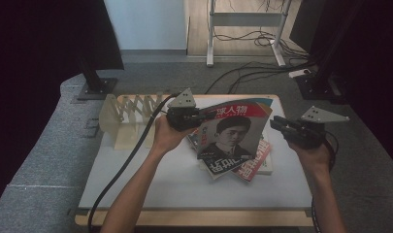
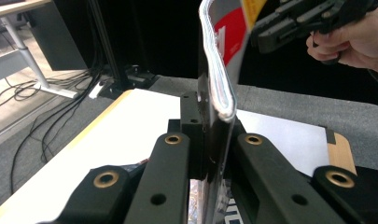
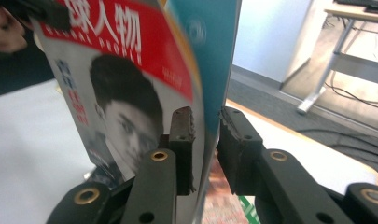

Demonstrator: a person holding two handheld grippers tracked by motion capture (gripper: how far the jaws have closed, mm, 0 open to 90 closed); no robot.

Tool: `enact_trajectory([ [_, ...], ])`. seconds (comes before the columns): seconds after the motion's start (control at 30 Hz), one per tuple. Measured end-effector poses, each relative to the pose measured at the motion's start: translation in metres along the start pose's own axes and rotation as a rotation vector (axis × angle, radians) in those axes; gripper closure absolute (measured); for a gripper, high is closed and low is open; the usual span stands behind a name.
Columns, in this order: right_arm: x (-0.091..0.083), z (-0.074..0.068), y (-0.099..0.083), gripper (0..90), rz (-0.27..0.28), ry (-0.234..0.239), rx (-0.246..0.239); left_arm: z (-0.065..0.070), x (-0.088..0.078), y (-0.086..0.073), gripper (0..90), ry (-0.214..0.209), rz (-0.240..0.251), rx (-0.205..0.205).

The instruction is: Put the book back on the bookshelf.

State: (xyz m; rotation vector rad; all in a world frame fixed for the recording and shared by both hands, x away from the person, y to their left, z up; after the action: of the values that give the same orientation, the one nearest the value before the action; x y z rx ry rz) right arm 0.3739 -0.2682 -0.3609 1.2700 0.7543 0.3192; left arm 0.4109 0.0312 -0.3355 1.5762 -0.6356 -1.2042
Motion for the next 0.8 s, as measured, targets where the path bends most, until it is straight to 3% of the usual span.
enact_trajectory([
  [0.43,0.006,0.009,-0.059,44.5,-0.145,-0.105,0.052,-0.001,-0.002,0.000,86.3,0.004,-0.009,-0.017],
  [0.57,0.011,0.008,-0.081,30.4,-0.209,-0.139,0.047,-0.001,-0.002,0.000,86.4,0.010,-0.007,-0.022],
  [0.8,0.015,0.004,-0.107,14.8,-0.268,-0.160,0.063,-0.003,-0.002,0.001,86.5,0.020,-0.002,-0.046],
])
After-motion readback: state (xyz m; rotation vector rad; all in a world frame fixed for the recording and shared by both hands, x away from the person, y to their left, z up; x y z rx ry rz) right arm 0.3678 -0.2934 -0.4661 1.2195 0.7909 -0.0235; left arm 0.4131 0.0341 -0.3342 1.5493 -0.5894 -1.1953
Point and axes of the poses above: each handheld gripper's, and its own axes: x roughly forward along the jaws, y roughly out of its top, z roughly to its right, the point moved 5 cm from there along x, roughly forward along the jaws, and after that the axes turned 5 degrees about -x, right-handed, at the moved point
